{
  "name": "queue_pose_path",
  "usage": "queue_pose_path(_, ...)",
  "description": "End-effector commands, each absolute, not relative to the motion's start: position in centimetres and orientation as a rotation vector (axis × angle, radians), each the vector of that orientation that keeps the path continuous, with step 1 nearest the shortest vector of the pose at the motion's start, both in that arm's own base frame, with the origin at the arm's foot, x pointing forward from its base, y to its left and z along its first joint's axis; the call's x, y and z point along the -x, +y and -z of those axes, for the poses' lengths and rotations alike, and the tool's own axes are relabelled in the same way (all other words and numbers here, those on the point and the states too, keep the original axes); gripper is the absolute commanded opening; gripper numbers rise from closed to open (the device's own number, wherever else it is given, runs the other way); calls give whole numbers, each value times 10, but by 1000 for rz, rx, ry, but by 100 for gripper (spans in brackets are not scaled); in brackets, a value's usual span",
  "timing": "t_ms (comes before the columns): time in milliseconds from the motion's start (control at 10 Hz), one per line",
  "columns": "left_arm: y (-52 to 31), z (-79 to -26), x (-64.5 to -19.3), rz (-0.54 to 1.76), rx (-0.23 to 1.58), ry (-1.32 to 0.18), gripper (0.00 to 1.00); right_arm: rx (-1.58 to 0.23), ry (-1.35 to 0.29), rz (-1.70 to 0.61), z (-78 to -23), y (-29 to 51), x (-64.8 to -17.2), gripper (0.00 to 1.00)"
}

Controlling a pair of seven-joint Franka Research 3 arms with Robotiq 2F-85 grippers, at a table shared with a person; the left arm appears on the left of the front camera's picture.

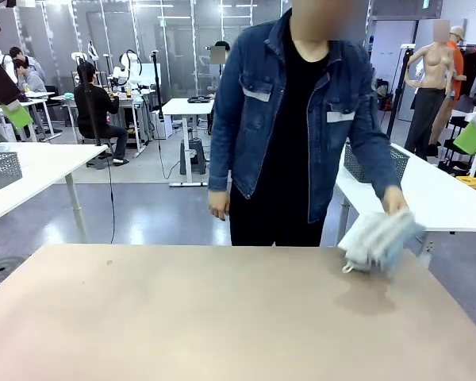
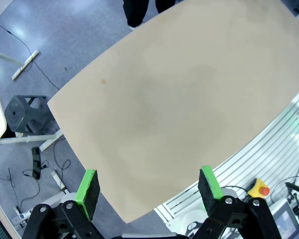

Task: Fold the towels and place them in the basket.
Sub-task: Stack the folded Towel with hook on the right side of the table.

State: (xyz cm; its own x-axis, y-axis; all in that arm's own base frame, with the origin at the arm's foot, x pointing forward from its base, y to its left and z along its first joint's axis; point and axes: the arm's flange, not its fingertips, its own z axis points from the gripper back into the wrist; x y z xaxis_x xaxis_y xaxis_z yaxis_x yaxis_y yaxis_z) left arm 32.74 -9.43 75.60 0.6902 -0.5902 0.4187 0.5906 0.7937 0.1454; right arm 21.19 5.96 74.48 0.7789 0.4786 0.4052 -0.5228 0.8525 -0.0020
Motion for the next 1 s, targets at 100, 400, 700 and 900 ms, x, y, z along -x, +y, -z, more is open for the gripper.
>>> queue_pose_path(100, -94, -758, -325, 651, 4, -455, 100, -106, -406, -546, -746, 59, -213, 100)
queue_pose_path(400, -94, -758, -325, 651, 4, -455, 100, -106, -406, -546, -746, 59, -213, 100)
queue_pose_path(700, -94, -758, -325, 651, 4, -455, 100, -106, -406, -546, -746, 59, -213, 100)
queue_pose_path(900, -94, -758, -325, 651, 4, -455, 100, -106, -406, -546, -746, 59, -213, 100)
